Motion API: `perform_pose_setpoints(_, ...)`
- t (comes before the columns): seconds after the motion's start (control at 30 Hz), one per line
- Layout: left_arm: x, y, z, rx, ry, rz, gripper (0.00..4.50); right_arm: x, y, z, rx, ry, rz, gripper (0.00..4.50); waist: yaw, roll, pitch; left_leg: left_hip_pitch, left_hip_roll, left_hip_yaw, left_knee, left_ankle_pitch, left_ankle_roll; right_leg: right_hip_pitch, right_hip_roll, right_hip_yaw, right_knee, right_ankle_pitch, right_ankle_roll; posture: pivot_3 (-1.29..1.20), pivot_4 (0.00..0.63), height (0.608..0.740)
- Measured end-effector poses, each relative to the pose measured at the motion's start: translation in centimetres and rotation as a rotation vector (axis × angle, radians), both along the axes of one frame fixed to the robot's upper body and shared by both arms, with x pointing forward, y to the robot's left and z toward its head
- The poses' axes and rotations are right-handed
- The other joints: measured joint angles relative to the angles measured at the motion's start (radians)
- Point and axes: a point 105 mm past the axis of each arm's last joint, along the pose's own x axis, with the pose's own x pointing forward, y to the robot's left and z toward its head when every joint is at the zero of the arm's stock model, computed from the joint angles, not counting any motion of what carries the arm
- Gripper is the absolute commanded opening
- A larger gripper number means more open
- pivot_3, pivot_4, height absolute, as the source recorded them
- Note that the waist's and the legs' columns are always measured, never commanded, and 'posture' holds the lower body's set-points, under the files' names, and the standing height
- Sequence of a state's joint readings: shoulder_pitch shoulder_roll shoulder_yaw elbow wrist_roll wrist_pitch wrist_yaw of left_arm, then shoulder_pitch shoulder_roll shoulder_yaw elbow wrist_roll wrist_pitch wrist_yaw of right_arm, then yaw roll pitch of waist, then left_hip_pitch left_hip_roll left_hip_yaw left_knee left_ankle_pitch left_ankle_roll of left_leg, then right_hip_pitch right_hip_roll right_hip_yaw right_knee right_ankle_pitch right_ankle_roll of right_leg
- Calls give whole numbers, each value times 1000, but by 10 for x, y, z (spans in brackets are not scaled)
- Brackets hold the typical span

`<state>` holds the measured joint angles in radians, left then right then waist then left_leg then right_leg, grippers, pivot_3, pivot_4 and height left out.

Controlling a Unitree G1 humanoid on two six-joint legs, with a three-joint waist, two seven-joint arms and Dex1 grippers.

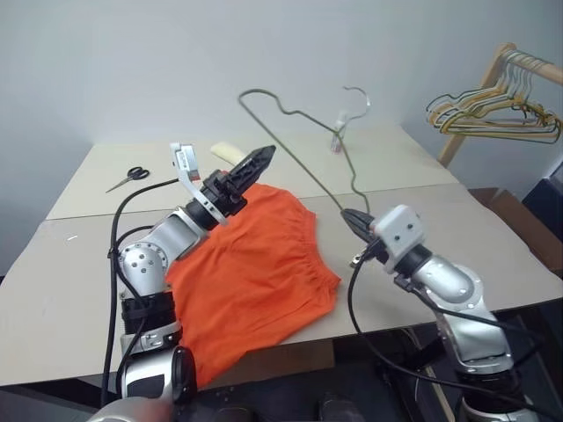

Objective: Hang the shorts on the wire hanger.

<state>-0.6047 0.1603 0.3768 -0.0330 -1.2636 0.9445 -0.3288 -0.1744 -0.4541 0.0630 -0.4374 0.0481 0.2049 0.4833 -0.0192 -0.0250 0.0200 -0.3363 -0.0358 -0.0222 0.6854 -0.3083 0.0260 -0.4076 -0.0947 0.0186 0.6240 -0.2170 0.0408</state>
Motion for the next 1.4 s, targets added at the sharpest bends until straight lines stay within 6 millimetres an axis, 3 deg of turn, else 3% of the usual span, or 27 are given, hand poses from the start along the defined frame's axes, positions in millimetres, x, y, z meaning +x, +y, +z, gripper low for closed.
perform_pose_setpoints(0.2, -5, -2, 7, -49, -7, -13, 4500, -1, 10, -7, -30, -45, 28, 34, 7, 0, 0, 0, 0, 0, 0, 0, 0, 0, -1, 0, -1, 0, 0, -31, 0, 740)
perform_pose_setpoints(0.33, -4, -2, 9, -89, -21, 9, 3604, 0, 11, -10, -44, -51, 30, 0, 7, 0, 0, 0, -1, 0, 0, 0, 0, 0, -1, 0, -1, 0, 0, -35, 0, 740)
perform_pose_setpoints(0.67, 2, 4, 10, -115, -15, 70, 39, -1, 14, -11, -61, -71, 34, 0, 6, 0, 0, 0, -1, 0, 0, 0, 0, 1, 0, 0, -1, 0, 0, -33, 0, 740)
perform_pose_setpoints(0.83, 7, 8, 3, -95, 6, 113, 12, -5, 16, -10, -68, -100, 37, 0, 6, 0, 0, 0, -1, 0, 0, 0, 0, 1, 0, 0, -2, 0, 0, -32, 0, 740)
perform_pose_setpoints(1.07, -3, 5, 9, 2, -148, 117, 0, -7, 19, -17, -113, -89, 54, 2289, 6, 0, 0, 0, -1, 0, 0, 0, 0, 2, 0, -1, -2, 0, -1, -33, 0, 740)
perform_pose_setpoints(1.27, -9, 28, 22, 73, -301, 99, 0, -10, 3, -4, -69, -71, 69, 4470, 4, 0, 0, 0, -1, 0, 0, 0, 0, 2, 1, -1, -3, 0, -1, -29, 0, 740)
perform_pose_setpoints(1.4, -14, 50, 43, 108, -429, 56, 0, -17, -21, 20, 63, 26, 131, 4470, 4, 0, 0, 0, 0, -1, 0, -1, 2, 4, 1, -3, -6, 0, -1, -29, 0, 740)
